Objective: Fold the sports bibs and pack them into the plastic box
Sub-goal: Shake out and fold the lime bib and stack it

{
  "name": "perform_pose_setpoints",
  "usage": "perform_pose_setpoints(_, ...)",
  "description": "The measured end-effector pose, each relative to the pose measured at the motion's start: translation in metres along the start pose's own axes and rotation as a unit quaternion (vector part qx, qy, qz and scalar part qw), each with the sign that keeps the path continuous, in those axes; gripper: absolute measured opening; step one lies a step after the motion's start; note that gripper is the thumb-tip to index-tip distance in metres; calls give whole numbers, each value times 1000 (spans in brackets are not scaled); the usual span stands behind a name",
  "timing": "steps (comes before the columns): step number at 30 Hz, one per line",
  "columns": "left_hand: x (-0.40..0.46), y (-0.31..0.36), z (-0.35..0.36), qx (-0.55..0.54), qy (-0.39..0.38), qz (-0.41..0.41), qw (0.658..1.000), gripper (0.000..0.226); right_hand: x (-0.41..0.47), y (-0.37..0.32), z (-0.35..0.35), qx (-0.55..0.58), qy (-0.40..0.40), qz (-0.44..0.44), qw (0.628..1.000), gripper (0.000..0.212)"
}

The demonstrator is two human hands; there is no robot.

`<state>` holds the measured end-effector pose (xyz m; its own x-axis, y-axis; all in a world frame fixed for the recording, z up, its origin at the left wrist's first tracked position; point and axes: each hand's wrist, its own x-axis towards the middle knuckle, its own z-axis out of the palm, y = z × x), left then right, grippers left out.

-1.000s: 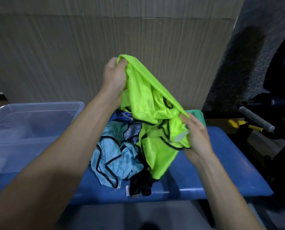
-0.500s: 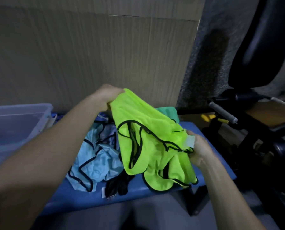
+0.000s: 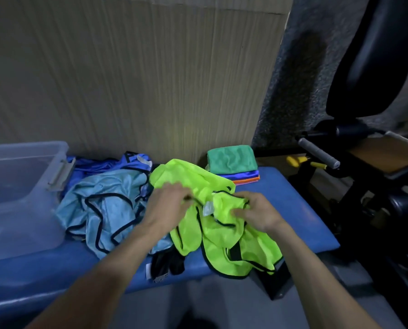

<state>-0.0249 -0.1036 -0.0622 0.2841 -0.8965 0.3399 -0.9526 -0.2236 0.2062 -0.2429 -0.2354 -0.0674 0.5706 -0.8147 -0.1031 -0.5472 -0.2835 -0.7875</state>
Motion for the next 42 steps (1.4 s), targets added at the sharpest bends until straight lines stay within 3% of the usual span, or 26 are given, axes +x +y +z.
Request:
perform_pose_setpoints(2,6,-4,-24,-194,75,-31,978,12,1,-1,-7,32,65,-37,997,31)
perform_pose_setpoints(3,8,-6,-39,-311,88,-60,944,6,1,-2,-11,52,99,-54,992,21)
perform_pose_setpoints(6,6,-10,-86,-614,39,-147,775,10,0,-8,-18,156,165,-94,969,6)
perform_pose_setpoints(8,7,-25,-102,-689,39,-171,703,18,1,-13,-18,196,183,-109,957,7)
perform_pose_setpoints(10,12,-45,-108,-699,96,-202,680,19,3,-13,-14,173,180,-108,962,8)
perform_pose_setpoints(11,13,-60,-103,-654,129,-224,711,15,4,-11,-11,155,169,-104,968,7)
perform_pose_setpoints(12,12,-76,-96,-550,156,-245,783,12,5,-8,-9,133,155,-95,974,6)
perform_pose_setpoints(14,4,-99,-86,-239,149,-255,925,24,6,-1,-6,61,134,-70,987,7)
perform_pose_setpoints(15,0,-105,-83,-109,158,-222,956,36,6,1,-6,13,131,-61,989,7)
perform_pose_setpoints(16,-4,-101,-86,-59,194,-192,960,44,7,3,-5,-25,131,-54,990,11)
perform_pose_setpoints(19,-8,-60,-104,-146,328,-89,929,39,7,2,-2,-61,130,-51,988,21)
perform_pose_setpoints(20,-8,-43,-106,-185,317,-44,929,32,8,0,-1,-65,128,-47,989,21)
perform_pose_setpoints(22,-11,-17,-92,-239,164,-8,957,17,9,-3,3,-69,125,-47,989,19)
perform_pose_setpoints(24,-10,-5,-64,-126,-18,-41,991,47,9,-8,7,-68,125,-58,988,15)
perform_pose_setpoints(25,-9,-3,-49,-33,-59,-56,996,62,8,-11,8,-68,125,-66,988,14)
perform_pose_setpoints(27,-5,-4,-29,36,-37,-88,995,73,7,-14,9,-65,123,-79,987,12)
perform_pose_setpoints(31,12,-1,-26,-125,111,-170,971,71,-1,-15,7,-62,119,-86,987,12)
perform_pose_setpoints(33,21,-4,-29,-81,171,-142,971,64,-4,-15,4,-58,116,-90,987,11)
perform_pose_setpoints(34,27,-7,-31,-51,154,-129,978,63,-5,-15,4,-56,115,-92,988,11)
perform_pose_setpoints(37,52,-11,-35,18,-23,-121,992,60,-10,-16,3,-50,112,-90,988,9)
perform_pose_setpoints(39,62,-6,-37,53,-93,-96,990,37,-11,-15,1,-41,112,-92,989,9)
perform_pose_setpoints(42,65,-2,-52,-25,-52,-71,996,15,-12,-11,-4,-34,117,-89,988,10)
